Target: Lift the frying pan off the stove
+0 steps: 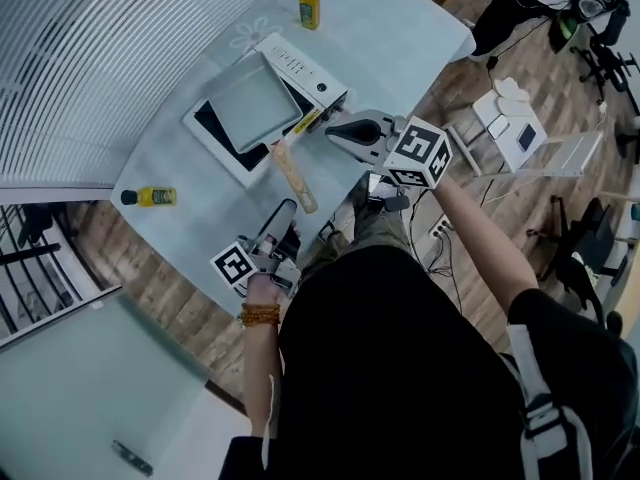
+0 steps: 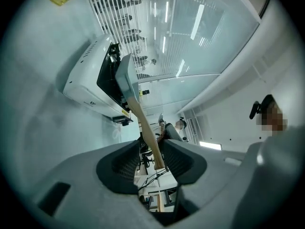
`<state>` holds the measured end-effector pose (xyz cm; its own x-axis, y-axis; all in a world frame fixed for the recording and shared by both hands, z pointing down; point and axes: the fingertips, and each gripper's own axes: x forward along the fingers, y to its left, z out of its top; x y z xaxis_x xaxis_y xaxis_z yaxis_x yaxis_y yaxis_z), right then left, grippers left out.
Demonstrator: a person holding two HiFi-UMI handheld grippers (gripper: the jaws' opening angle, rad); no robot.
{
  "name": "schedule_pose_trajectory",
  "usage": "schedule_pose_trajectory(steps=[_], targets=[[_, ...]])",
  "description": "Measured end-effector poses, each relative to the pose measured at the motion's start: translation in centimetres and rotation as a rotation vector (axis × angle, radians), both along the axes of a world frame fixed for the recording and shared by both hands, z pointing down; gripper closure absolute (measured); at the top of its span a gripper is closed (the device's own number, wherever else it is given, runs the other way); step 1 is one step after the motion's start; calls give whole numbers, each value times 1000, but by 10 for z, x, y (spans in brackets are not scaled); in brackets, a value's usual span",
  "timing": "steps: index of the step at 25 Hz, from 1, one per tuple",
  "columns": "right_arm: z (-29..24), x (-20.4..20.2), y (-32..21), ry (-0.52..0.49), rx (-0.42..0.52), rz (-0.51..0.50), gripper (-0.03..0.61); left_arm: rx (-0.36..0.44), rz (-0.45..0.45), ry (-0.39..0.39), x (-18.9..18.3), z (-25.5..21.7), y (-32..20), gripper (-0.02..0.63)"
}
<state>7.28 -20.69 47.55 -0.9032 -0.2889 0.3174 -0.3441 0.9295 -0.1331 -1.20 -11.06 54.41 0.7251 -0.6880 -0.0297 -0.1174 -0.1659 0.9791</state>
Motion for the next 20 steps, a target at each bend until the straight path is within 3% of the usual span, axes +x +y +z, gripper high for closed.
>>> schedule_pose_trajectory(steps=[6,20], targets=[[11,12,-14,-37,-33,56,584,-15,92,17,16,-4,-13,422],[22,34,-21,-32,-59,108,584,-32,186,63,47,-2,-29,423]])
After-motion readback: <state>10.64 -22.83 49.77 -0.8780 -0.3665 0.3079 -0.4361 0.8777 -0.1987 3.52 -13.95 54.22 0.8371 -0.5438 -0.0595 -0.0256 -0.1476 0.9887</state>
